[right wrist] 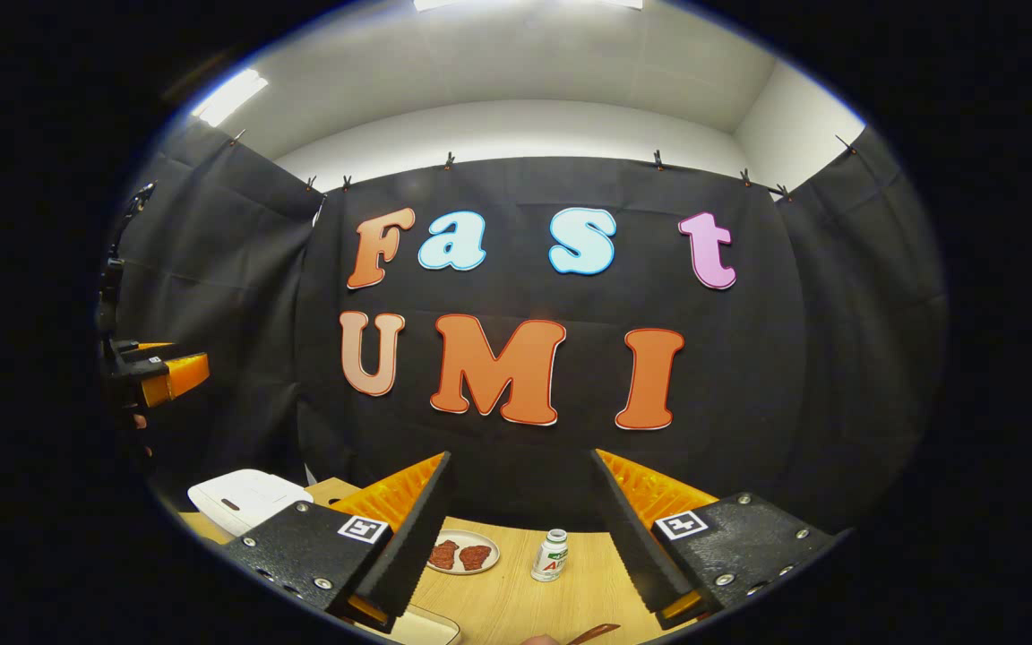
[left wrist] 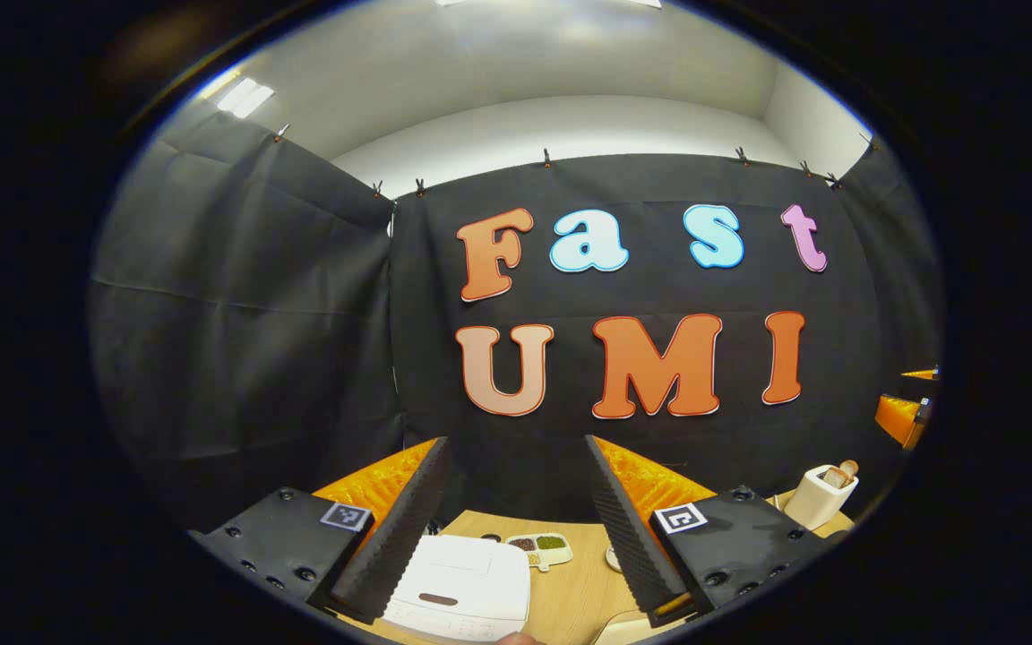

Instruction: Close the left gripper, press the button to open the rice cooker; take a wooden spoon from the chopstick holder with the right hand, scoop a spoonful of rice and pour it into the rice cooker, then put the wooden spoon back into the chopstick holder.

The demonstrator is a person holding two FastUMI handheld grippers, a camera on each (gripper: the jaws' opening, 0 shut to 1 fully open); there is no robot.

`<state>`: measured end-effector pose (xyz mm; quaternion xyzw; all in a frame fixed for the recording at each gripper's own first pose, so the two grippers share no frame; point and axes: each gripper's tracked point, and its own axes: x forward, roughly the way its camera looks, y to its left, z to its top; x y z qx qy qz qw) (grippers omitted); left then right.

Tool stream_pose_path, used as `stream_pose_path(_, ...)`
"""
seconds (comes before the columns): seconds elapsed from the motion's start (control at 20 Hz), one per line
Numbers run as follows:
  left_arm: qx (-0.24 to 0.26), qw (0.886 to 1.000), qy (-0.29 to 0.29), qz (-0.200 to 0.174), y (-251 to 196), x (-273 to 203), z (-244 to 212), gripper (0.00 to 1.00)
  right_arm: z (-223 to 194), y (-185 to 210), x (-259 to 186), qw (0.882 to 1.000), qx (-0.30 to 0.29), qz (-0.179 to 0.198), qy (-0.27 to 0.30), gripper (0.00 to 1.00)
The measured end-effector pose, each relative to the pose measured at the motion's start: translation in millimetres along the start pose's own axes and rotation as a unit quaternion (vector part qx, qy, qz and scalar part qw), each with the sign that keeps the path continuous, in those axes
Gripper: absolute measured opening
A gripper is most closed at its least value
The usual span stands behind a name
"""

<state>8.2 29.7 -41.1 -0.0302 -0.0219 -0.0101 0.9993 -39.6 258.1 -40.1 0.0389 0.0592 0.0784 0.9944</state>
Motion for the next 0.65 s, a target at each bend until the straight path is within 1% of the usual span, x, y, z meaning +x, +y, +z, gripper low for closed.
stream_pose_path(0.25, 0.003, 1.0, -0.009, -0.016, -9.1, -1.7, 4.7, 1.0, 5.1, -2.3, 0.8, 1.0, -0.004, -0.007, -0.008, 0.93)
stream_pose_path(0.3, 0.003, 1.0, -0.008, -0.017, -9.9, -0.7, 4.3, 1.0, 6.6, -2.1, 0.7, 1.0, -0.004, -0.007, -0.009, 0.88)
stream_pose_path(0.35, 0.002, 1.0, -0.007, -0.02, -11.2, -1.0, 3.8, 1.0, 7.0, -1.7, -0.5, 1.0, -0.003, -0.005, -0.01, 0.88)
stream_pose_path(0.4, 0.001, 1.0, -0.007, -0.022, -13.1, -1.3, 4.7, 1.0, 6.8, -0.8, 0.4, 1.0, -0.004, -0.005, -0.011, 0.93)
stream_pose_path(0.65, 0.004, 0.999, -0.006, -0.038, -22.8, -4.8, 3.5, 1.0, 7.4, 4.1, 0.6, 1.0, -0.002, 0.003, -0.015, 0.93)
